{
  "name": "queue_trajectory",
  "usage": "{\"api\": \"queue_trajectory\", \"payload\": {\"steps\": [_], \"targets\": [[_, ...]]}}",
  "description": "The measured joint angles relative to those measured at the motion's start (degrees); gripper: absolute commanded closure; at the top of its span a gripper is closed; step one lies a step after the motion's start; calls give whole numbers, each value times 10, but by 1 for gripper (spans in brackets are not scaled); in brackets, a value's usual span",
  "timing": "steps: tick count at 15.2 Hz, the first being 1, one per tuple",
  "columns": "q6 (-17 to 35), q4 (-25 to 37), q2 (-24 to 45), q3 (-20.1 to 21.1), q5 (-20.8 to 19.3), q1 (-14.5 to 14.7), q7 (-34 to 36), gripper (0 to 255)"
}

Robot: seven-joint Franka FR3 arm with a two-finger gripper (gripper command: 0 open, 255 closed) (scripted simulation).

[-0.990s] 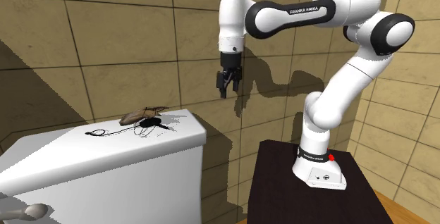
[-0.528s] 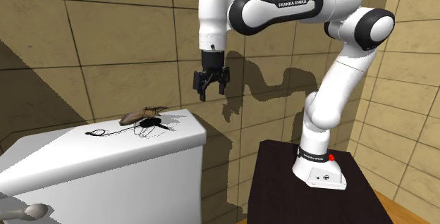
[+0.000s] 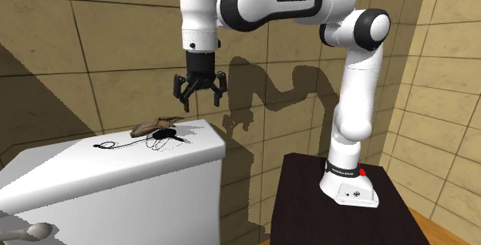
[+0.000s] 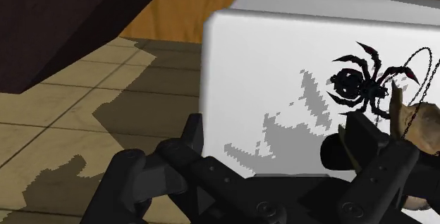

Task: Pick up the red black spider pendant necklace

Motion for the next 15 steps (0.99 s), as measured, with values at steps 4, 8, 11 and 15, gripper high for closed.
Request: {"api": "queue_trajectory", "payload": {"steps": [4,8,11,15], "targets": [[-34,125,112,17,-72,35,111,0],[-93,292,237,6,-148,105,196,0],[-84,293,249,2,-155,112,210,0],[-46,244,238,3,-149,98,213,0]]}}
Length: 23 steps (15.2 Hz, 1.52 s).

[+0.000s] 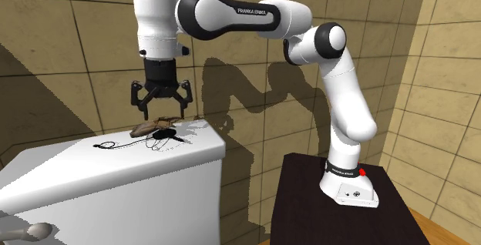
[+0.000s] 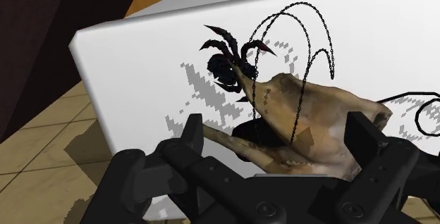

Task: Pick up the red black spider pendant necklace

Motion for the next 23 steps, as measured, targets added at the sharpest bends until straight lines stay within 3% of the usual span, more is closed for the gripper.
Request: {"api": "queue_trajectory", "payload": {"steps": [1,2,13,23], "targets": [[6,-8,-3,0,1,-2,1,0],[8,-9,-3,0,1,-2,1,255],[8,-2,-3,1,0,0,1,255],[-86,116,30,-3,-18,34,-6,255]]}}
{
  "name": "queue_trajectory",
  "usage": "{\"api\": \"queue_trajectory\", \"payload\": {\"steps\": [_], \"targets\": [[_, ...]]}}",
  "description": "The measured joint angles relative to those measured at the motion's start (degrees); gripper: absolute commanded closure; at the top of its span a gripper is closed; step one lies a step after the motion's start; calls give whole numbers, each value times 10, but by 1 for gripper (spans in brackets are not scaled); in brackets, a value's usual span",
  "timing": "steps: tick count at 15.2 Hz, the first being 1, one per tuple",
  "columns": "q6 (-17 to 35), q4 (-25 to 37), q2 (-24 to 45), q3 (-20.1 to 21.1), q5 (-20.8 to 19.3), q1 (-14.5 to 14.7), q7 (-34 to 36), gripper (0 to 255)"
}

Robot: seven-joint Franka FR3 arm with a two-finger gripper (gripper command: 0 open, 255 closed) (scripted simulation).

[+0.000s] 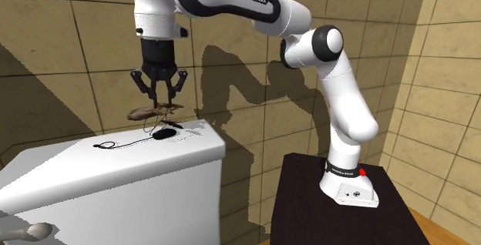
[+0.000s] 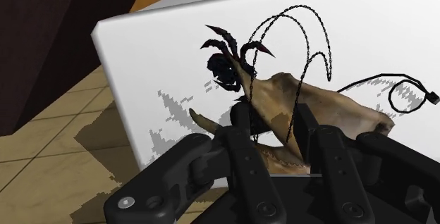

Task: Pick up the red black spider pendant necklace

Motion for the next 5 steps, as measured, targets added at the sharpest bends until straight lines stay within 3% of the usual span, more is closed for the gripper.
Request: {"api": "queue_trajectory", "payload": {"steps": [5], "targets": [[-57,89,32,-6,-20,34,-4,255]]}}
